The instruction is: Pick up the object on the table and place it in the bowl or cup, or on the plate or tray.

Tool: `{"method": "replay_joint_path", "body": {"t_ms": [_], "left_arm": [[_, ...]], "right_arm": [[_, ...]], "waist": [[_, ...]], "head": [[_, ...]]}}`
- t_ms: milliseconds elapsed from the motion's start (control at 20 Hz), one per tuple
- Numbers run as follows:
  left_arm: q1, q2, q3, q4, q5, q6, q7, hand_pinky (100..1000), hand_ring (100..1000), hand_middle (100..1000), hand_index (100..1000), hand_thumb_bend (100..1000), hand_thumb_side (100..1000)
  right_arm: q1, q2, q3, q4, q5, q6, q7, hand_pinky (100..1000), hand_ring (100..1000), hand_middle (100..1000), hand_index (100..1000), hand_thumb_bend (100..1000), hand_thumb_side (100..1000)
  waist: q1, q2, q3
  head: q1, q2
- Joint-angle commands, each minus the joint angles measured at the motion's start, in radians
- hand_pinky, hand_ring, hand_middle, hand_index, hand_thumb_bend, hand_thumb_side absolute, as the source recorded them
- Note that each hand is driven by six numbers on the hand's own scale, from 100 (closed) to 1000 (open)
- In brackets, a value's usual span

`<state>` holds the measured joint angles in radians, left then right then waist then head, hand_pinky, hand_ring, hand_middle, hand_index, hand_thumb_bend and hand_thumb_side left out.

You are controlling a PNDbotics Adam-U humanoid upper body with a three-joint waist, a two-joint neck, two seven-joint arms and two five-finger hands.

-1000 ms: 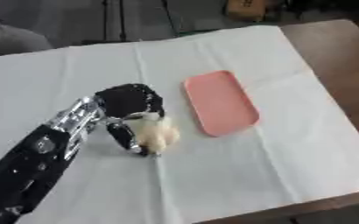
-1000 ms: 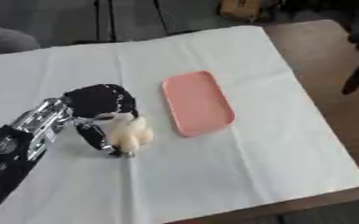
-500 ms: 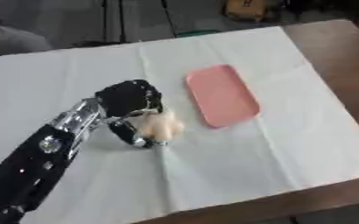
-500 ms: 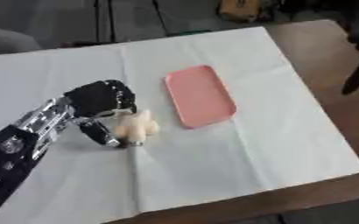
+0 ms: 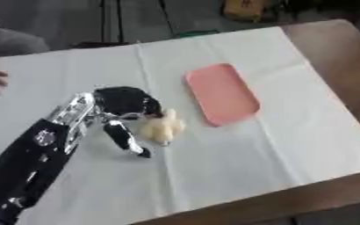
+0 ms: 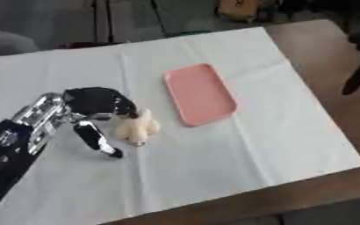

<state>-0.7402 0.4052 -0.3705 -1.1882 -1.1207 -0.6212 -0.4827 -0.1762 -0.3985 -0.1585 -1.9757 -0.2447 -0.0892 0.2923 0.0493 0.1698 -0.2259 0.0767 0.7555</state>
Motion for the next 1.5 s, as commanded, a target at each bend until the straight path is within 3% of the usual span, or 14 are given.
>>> {"method": "replay_joint_path", "body": {"t_ms": [50, 250, 550, 950, 1500], "left_arm": [[-0.029, 0.028, 0.017, -0.001, 0.035, -0.024, -0.077, 850, 831, 780, 840, 641, 718], [-0.031, 0.027, 0.025, -0.033, 0.074, -0.008, -0.136, 849, 836, 803, 859, 642, 699], [-0.038, 0.014, 0.025, -0.063, 0.106, 0.029, -0.127, 851, 842, 824, 878, 639, 660], [-0.030, -0.012, 0.012, -0.023, 0.045, 0.026, -0.100, 852, 847, 825, 880, 669, 670], [-0.023, -0.023, 0.003, -0.004, -0.051, 0.006, -0.017, 850, 839, 793, 858, 724, 610]], "right_arm": [[-0.010, -0.011, -0.001, -0.007, -0.006, -0.002, 0.003, 377, 387, 751, 686, 100, 701], [-0.011, -0.011, -0.001, -0.007, -0.007, -0.001, 0.004, 378, 387, 751, 686, 100, 701], [-0.011, -0.010, 0.000, -0.007, -0.007, -0.001, 0.005, 378, 387, 751, 686, 100, 701], [-0.012, -0.009, 0.000, -0.006, -0.007, -0.001, 0.006, 378, 387, 751, 686, 100, 703], [-0.012, -0.009, -0.001, -0.006, -0.006, -0.001, 0.007, 378, 387, 751, 686, 100, 703]], "waist": [[-0.006, -0.013, -0.002], [-0.006, -0.014, -0.002], [-0.006, -0.013, -0.003], [-0.003, -0.012, -0.009], [-0.003, -0.010, -0.012]], "head": [[0.000, -0.008], [-0.001, -0.009], [0.000, -0.010], [-0.002, -0.010], [-0.006, -0.008]]}}
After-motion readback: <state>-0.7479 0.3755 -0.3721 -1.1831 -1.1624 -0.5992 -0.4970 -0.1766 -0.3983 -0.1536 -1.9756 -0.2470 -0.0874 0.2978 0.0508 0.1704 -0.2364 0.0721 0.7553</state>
